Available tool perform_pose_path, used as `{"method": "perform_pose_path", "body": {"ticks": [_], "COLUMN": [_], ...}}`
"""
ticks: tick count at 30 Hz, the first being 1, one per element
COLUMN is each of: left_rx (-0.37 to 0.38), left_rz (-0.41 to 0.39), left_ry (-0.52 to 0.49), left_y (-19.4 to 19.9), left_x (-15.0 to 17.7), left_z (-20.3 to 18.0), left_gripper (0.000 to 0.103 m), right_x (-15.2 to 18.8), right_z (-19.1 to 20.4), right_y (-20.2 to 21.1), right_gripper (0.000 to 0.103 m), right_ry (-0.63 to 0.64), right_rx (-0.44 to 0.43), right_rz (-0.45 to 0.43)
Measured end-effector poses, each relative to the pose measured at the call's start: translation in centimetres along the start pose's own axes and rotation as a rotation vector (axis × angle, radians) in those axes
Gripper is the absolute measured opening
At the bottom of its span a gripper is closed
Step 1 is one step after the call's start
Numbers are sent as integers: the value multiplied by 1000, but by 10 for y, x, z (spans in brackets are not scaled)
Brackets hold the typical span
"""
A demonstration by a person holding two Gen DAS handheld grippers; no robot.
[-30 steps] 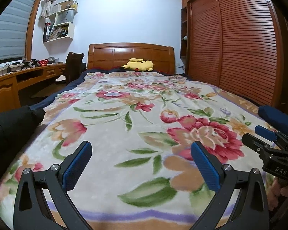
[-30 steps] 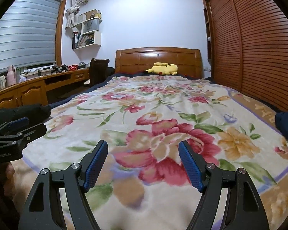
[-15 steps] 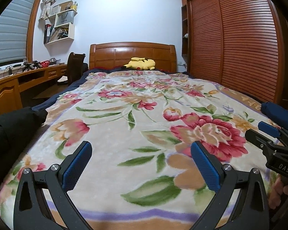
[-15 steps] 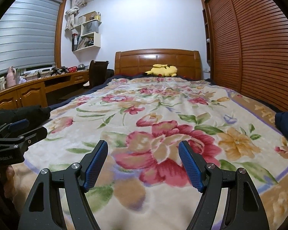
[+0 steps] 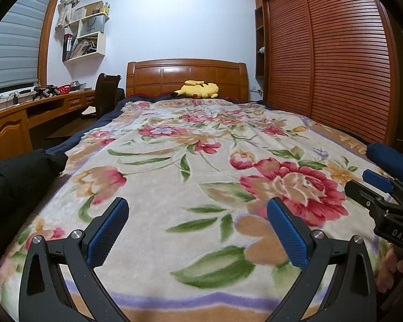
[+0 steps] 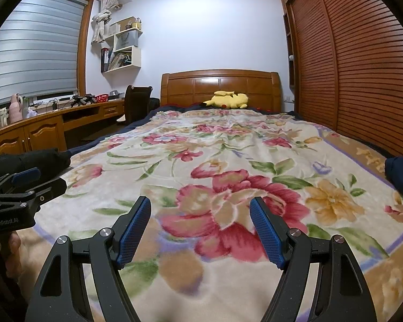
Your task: Fold large clothes
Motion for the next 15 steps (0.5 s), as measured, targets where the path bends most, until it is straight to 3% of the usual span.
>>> {"method": "perform_pose_path", "body": {"ticks": [15], "left_rx": [1], "left_rz": [0], "left_ry": [-1], "left_y": [0], "left_x": [0], "left_z": [0], "left_gripper": [103], "right_x": [1], "right_z": [-2], "right_y": [-1], "right_gripper": [78], "right_ry": [-4], "right_rx": [-3], "right_rz": [-1]}}
Point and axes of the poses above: each gripper's, at about its wrist camera, not at the fingertips, and y roughly against the way its jaws point, z to its left, x to its underside, the point moved 7 cm from there along -y, roughly the way its jaws point, and after that the axes turned 12 degrees about x, right-handed, at the moved point
